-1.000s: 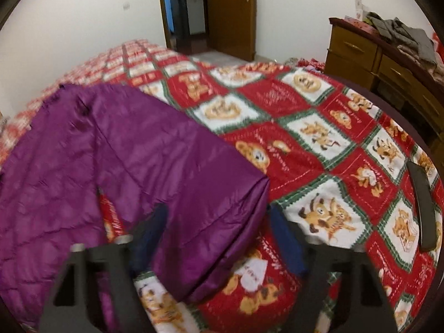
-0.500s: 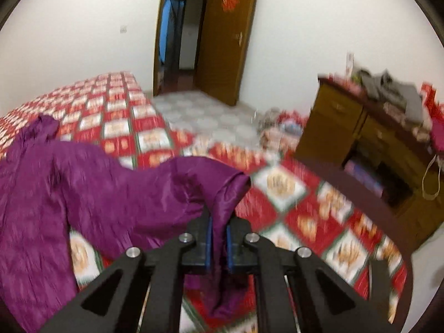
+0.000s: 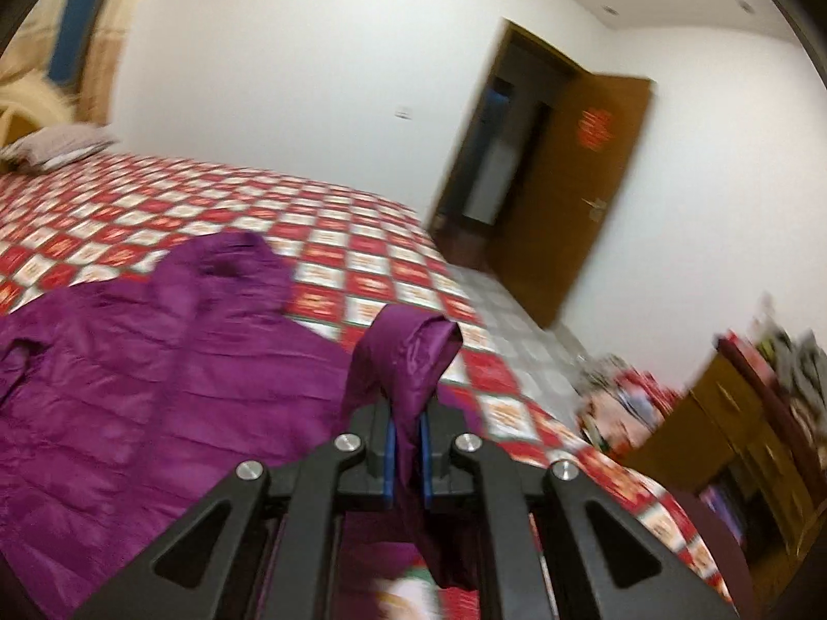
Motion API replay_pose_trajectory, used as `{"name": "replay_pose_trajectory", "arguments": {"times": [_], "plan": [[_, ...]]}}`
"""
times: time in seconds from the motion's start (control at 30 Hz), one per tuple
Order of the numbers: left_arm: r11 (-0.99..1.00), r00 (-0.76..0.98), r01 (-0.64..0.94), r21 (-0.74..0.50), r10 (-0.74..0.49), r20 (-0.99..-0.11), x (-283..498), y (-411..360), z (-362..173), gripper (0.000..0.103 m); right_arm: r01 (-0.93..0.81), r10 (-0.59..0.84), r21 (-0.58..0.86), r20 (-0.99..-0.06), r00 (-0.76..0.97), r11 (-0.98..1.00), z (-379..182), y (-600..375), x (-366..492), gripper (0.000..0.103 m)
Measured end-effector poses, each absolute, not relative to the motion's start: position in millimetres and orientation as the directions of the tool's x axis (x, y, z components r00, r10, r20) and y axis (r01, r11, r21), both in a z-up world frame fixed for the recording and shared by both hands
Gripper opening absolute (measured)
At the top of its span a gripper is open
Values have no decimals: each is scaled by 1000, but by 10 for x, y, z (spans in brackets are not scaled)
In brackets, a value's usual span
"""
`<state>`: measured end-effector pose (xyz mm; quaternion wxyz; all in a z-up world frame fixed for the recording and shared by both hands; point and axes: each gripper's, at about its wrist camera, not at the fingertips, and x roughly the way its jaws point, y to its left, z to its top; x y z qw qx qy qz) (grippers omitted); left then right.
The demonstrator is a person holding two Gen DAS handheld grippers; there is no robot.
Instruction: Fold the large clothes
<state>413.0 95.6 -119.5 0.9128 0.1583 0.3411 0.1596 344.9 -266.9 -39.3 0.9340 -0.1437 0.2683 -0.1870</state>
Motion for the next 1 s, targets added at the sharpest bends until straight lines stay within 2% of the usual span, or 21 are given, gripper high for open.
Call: {"name": "replay_pose_trajectory", "arguments": {"times": [0.27, 0.53, 0.63, 0.67, 0.77, 0.83, 0.9, 1.0], "plan": [[892, 689, -202, 405, 423, -588, 4222, 1182, -1333, 102, 69, -293, -412, -509, 809, 908, -969, -1709, 4044, 8], [881, 667, -223, 418, 451, -593, 4307, 1302, -1382, 102, -87, -201, -445, -559, 805, 891, -1444, -969, 4244, 8], [876, 667, -216, 430, 455, -591, 4326, 1236, -1398, 102, -122, -163, -423, -578, 800, 898, -1569, -892, 4276, 12], [877, 667, -213, 431, 453, -592, 4333, 1210, -1397, 102, -145, -137, -404, -591, 795, 903, -1596, -877, 4279, 17], [877, 673, -213, 431, 451, -586, 4342, 1113, -1359, 102, -254, -29, -345, -640, 768, 904, -1625, -844, 4215, 45], [879, 681, -217, 425, 448, -579, 4331, 1037, -1297, 102, -277, -8, -351, -633, 774, 895, -1590, -804, 4119, 48], [880, 690, -217, 422, 444, -571, 4324, 980, -1240, 102, -307, 42, -309, -639, 768, 900, -1506, -806, 4028, 61], [878, 705, -224, 423, 445, -551, 4304, 867, -1144, 102, -312, 106, -232, -624, 775, 921, -1306, -904, 3882, 69]]}}
